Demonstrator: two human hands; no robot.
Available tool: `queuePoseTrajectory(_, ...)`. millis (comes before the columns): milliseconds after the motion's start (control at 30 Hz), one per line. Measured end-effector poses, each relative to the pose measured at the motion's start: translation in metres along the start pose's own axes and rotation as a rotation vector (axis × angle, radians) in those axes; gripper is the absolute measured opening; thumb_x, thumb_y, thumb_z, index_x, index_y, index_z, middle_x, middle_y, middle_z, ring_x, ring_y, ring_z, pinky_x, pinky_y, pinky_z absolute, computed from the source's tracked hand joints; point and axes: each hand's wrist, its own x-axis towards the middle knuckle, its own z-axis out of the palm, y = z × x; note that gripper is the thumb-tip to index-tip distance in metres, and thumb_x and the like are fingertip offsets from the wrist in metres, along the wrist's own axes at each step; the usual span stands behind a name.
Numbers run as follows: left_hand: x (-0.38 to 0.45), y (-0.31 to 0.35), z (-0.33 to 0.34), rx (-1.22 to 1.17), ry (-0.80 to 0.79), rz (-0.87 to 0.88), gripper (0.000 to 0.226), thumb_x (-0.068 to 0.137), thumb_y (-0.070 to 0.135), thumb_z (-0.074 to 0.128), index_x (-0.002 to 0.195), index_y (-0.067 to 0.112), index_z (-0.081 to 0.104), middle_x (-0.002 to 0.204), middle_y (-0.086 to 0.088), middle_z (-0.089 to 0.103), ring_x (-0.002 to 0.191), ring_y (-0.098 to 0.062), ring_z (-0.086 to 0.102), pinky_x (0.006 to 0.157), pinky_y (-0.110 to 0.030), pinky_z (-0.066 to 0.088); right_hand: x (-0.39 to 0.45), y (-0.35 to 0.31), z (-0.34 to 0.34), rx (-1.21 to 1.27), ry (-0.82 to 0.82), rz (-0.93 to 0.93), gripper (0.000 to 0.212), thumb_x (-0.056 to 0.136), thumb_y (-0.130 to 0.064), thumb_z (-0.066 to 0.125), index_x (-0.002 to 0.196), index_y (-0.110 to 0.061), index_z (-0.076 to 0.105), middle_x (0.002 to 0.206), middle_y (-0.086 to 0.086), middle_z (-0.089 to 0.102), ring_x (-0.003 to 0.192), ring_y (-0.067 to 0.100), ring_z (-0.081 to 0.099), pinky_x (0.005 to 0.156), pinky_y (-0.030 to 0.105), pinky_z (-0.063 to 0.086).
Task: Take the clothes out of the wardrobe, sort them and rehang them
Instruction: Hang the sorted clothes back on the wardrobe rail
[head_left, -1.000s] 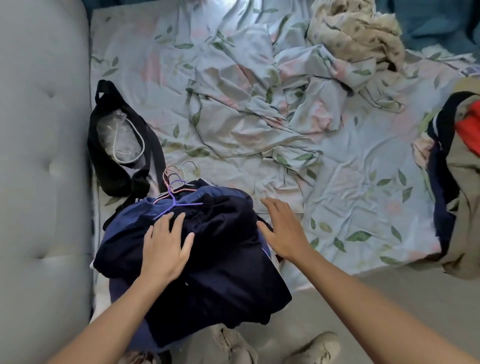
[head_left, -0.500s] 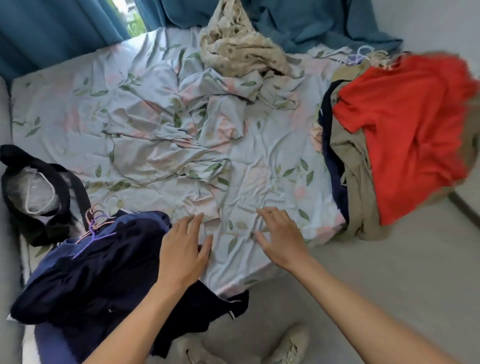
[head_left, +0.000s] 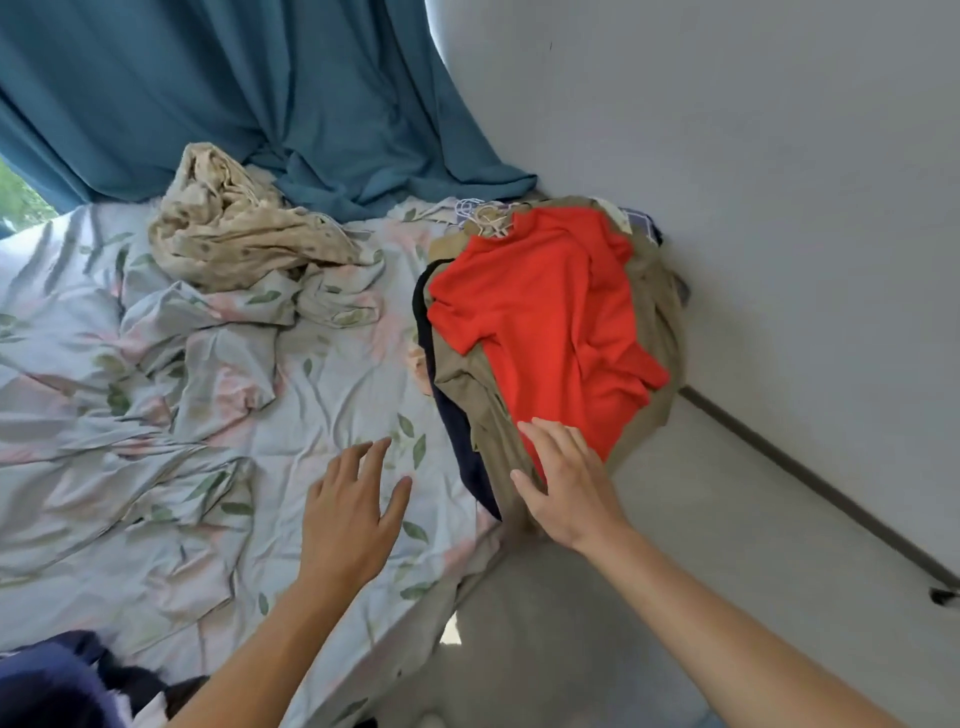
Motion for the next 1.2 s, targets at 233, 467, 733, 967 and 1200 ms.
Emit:
queuePoseTrajectory(233, 0.091, 0.028, 0.025, -0.016, 0.053, -0.023, 0.062, 0.101, 0.059, 0.034, 0.151, 0.025, 0.047, 0.139, 0.006, 0.054, 0.129, -0.022, 0.052, 0.100, -0.044, 0.046, 0.090, 0.053, 0.002, -0.015, -0.019, -0.019, 0.062, 0.097, -0.047, 0.055, 0.154, -0.024, 0.044, 0.157, -0.005, 0.044, 0.143, 0.017, 0.039, 0.115, 0.039, 0.040)
queuePoseTrajectory(467, 0.203, 0.035, 0.057, -0.057, -0.002, -0.110, 0.066, 0.100, 0.063, 0.028, 0.151, 0.025, 0.046, 0.139, 0.003, 0.055, 0.128, -0.024, 0.052, 0.097, -0.044, 0.046, 0.213, 0.091, -0.003, -0.033, -0.070, -0.040, 0.064, 0.098, -0.048, 0.057, 0.155, -0.023, 0.043, 0.158, -0.002, 0.043, 0.144, 0.019, 0.038, 0.117, 0.041, 0.040)
queuePoseTrajectory(733, 0.312, 0.070, 0.075, -0.136, -0.021, -0.100, 0.064, 0.100, 0.065, 0.031, 0.149, 0.025, 0.045, 0.126, 0.004, 0.056, 0.115, -0.024, 0.055, 0.088, -0.044, 0.051, 0.325, 0.151, -0.039, -0.138, -0.098, -0.084, 0.062, 0.097, -0.046, 0.059, 0.153, -0.023, 0.046, 0.155, -0.001, 0.046, 0.142, 0.021, 0.040, 0.110, 0.042, 0.046)
queuePoseTrajectory(967, 0.414, 0.093, 0.080, -0.240, 0.019, -0.105, 0.066, 0.098, 0.066, 0.045, 0.154, 0.031, 0.040, 0.132, 0.005, 0.056, 0.122, -0.019, 0.053, 0.097, -0.041, 0.049, 0.471, 0.202, -0.039, -0.201, -0.103, -0.192, 0.060, 0.098, -0.046, 0.057, 0.152, -0.023, 0.045, 0.156, 0.002, 0.046, 0.145, 0.028, 0.037, 0.116, 0.049, 0.041)
queuePoseTrajectory(1200, 0.519, 0.111, 0.127, -0.244, -0.032, -0.286, 0.066, 0.101, 0.062, 0.051, 0.154, 0.024, 0.040, 0.146, -0.001, 0.052, 0.138, -0.024, 0.047, 0.105, -0.047, 0.045, 0.595, 0.248, -0.033, -0.190, -0.183, -0.217, 0.061, 0.096, -0.042, 0.062, 0.150, -0.020, 0.045, 0.150, 0.005, 0.051, 0.140, 0.029, 0.045, 0.115, 0.049, 0.041)
